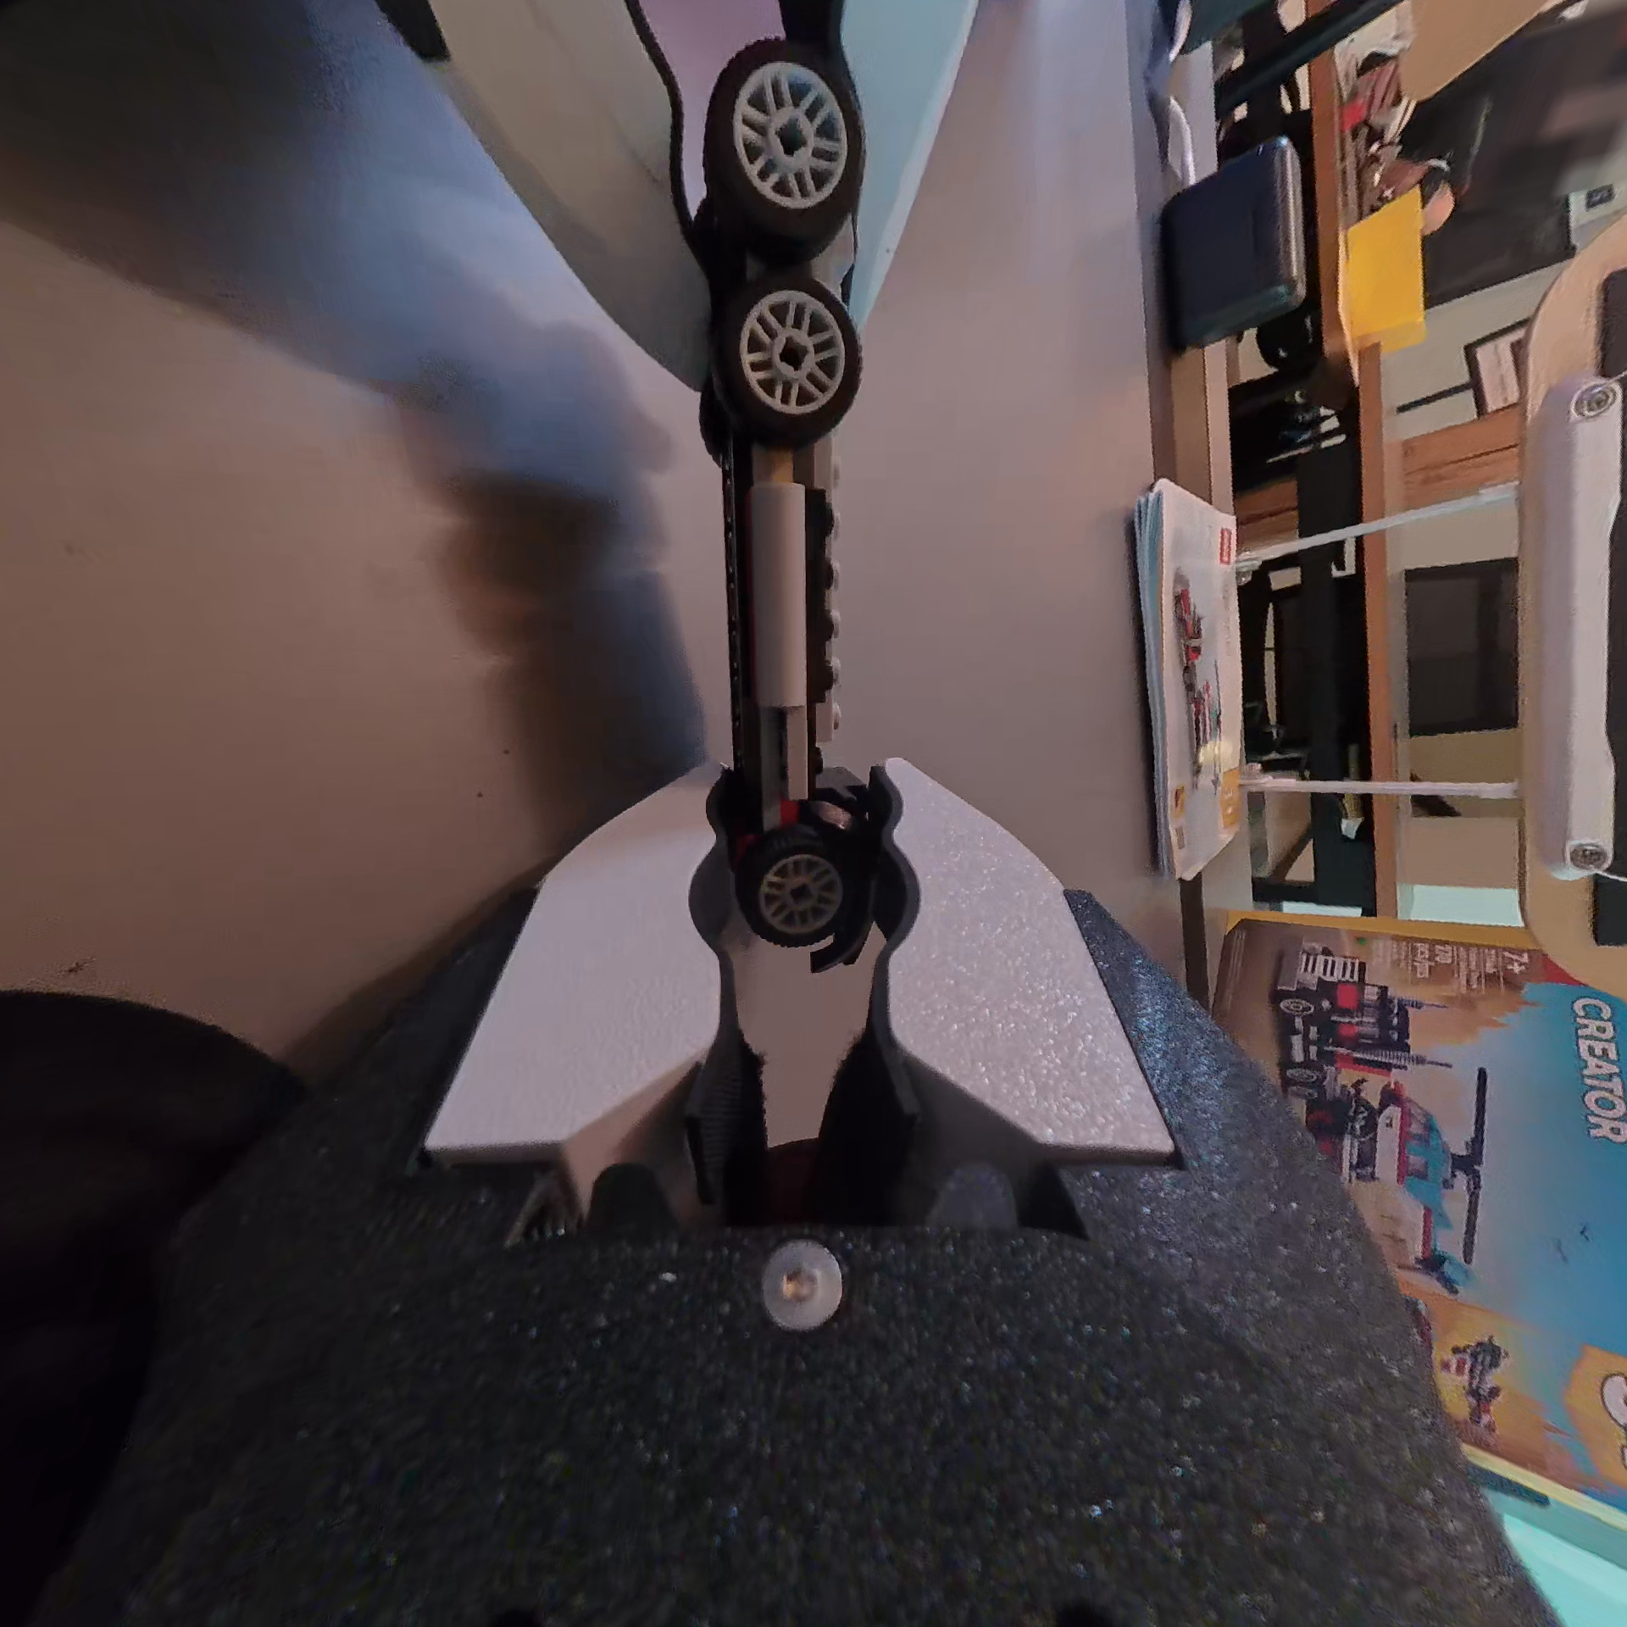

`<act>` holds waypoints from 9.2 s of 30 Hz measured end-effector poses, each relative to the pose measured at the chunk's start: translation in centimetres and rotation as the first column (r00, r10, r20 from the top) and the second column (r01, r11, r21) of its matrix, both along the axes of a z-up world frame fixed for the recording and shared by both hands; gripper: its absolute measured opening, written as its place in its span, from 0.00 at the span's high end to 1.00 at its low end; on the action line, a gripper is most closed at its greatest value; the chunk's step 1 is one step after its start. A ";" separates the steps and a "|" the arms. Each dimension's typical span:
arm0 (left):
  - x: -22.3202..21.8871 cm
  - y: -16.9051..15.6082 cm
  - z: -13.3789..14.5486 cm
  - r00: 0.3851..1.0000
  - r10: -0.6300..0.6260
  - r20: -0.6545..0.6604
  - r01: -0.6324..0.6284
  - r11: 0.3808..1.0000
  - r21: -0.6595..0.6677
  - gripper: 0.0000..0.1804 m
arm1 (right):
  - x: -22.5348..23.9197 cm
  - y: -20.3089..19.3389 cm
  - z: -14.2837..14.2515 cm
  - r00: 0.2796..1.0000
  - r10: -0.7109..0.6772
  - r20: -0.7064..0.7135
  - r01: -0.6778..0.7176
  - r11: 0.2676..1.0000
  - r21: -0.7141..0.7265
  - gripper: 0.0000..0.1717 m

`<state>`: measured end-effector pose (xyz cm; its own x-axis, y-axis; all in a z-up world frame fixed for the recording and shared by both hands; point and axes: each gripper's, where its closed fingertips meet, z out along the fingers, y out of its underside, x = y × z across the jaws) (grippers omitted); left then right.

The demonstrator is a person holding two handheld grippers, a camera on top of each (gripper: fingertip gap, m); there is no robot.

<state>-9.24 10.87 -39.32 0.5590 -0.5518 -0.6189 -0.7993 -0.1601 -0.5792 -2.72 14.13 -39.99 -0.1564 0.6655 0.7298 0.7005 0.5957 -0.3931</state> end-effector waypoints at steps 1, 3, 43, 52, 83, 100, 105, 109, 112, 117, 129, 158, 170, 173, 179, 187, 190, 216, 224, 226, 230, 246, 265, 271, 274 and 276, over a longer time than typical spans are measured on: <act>-0.1 0.1 -0.1 1.000 0.021 0.011 -0.021 1.000 -0.006 0.87 | 0.0 0.0 0.0 1.000 -0.014 0.003 0.014 1.000 -0.005 0.84; -0.3 0.3 0.0 0.996 0.063 0.055 -0.062 0.998 -0.019 0.87 | 0.0 0.0 0.0 0.999 -0.035 -0.012 0.034 0.999 -0.034 0.84; 4.3 -3.1 1.1 0.897 -0.326 0.300 0.354 0.934 -0.046 0.87 | -0.6 -7.2 7.9 0.761 0.235 -0.605 -0.569 0.690 -0.448 0.83; 5.0 -3.4 1.1 0.905 -0.366 0.215 0.377 0.926 -0.008 0.87 | -2.7 -8.6 3.6 0.889 0.278 -0.363 -0.436 0.757 -0.488 0.88; 5.5 -4.0 0.3 0.884 -0.298 0.360 0.364 0.922 -0.131 0.88 | -1.9 -9.0 4.5 0.839 0.342 -0.423 -0.497 0.798 -0.340 0.89; 5.0 -3.7 -1.0 0.910 -0.293 0.292 0.349 0.923 -0.162 0.87 | -1.8 -8.8 3.9 0.921 0.217 -0.325 -0.381 0.682 -0.624 0.78; 5.1 -3.8 -1.1 0.907 -0.309 0.285 0.362 0.919 -0.154 0.87 | -2.3 -8.5 3.2 0.929 0.276 -0.247 -0.364 0.807 -0.465 0.87; 5.2 -4.0 -1.4 0.907 -0.317 0.278 0.374 0.909 -0.185 0.87 | -1.8 -9.1 3.3 0.891 0.436 -0.129 -0.444 0.895 -0.046 0.88; 5.5 -4.2 -1.5 0.900 -0.325 0.292 0.391 0.896 -0.208 0.87 | -1.4 -9.3 3.7 0.879 0.437 -0.189 -0.460 0.882 -0.102 0.88; 5.7 -4.3 -1.0 0.893 -0.344 0.289 0.399 0.904 -0.157 0.87 | -0.8 -9.5 4.6 0.887 0.313 -0.338 -0.446 0.766 -0.462 0.89; 5.4 -4.2 -1.5 0.899 -0.318 0.300 0.388 0.897 -0.213 0.87 | 1.3 -8.2 5.9 0.898 0.245 -0.365 -0.415 0.749 -0.517 0.86; 5.4 -4.0 -1.7 0.920 -0.314 0.235 0.358 0.917 -0.175 0.88 | 0.5 -6.8 15.0 0.691 0.143 -0.709 -0.478 0.826 -0.299 0.87; 5.3 -4.1 -0.6 0.894 -0.304 0.329 0.370 0.916 -0.158 0.87 | 3.8 -0.9 4.1 0.966 -0.059 -0.251 -0.098 0.816 -0.569 0.87; 5.2 -4.0 -0.2 0.883 -0.302 0.359 0.373 0.916 -0.148 0.87 | 5.2 1.6 1.4 0.976 -0.197 -0.093 0.086 0.740 -0.668 0.87; 5.2 -4.1 -0.3 0.884 -0.311 0.349 0.378 0.915 -0.142 0.87 | 5.7 2.7 -1.5 0.966 -0.250 0.065 0.222 0.677 -0.702 0.78; 5.3 -4.1 0.3 0.865 -0.315 0.390 0.390 0.912 -0.130 0.87 | 1.1 -2.9 6.6 0.951 0.027 -0.309 -0.227 0.739 -0.634 0.75; 5.5 -4.2 0.9 0.846 -0.329 0.419 0.404 0.909 -0.102 0.87 | -1.2 -8.0 7.4 0.907 0.227 -0.355 -0.404 0.712 -0.575 0.77; 3.5 -4.1 -0.2 0.903 -0.341 0.262 0.366 0.929 -0.053 0.87 | 3.7 -9.6 15.8 0.698 0.144 -0.702 -0.525 0.769 -0.365 1.00; 6.7 -4.9 -0.1 0.852 -0.444 0.277 0.477 0.877 -0.059 0.86 | 0.9 -11.5 7.5 0.829 0.269 -0.491 -0.492 0.769 -0.409 0.85; 6.7 -5.0 0.0 0.853 -0.456 0.252 0.480 0.877 -0.038 0.86 | -1.0 -11.9 5.6 0.859 0.291 -0.421 -0.467 0.782 -0.414 0.75; 6.9 -5.3 0.2 0.833 -0.470 0.292 0.501 0.864 -0.039 0.86 | -2.9 -11.9 5.4 0.852 0.307 -0.424 -0.456 0.834 -0.311 0.77; 7.0 -5.9 0.9 0.808 -0.480 0.343 0.520 0.854 -0.030 0.86 | -3.5 -11.9 5.0 0.891 0.190 -0.414 -0.376 0.819 -0.433 0.85; 7.2 -5.6 2.8 0.809 -0.463 0.362 0.463 0.881 0.094 0.87 | -3.0 -12.3 7.1 0.841 0.040 -0.539 -0.382 0.749 -0.541 0.88; 6.9 -5.8 3.2 0.821 -0.472 0.320 0.444 0.881 0.161 0.86 | 1.1 -10.9 12.7 0.659 -0.153 -0.736 -0.482 0.666 -0.570 1.00; 6.7 -5.9 2.9 0.836 -0.492 0.244 0.458 0.869 0.187 0.87 | 5.9 -7.4 15.4 0.614 -0.192 -0.766 -0.420 0.742 -0.523 1.00; 7.0 -5.5 3.1 0.829 -0.481 0.286 0.450 0.876 0.171 0.87 | 3.9 -10.1 10.8 0.776 -0.095 -0.623 -0.421 0.657 -0.625 1.00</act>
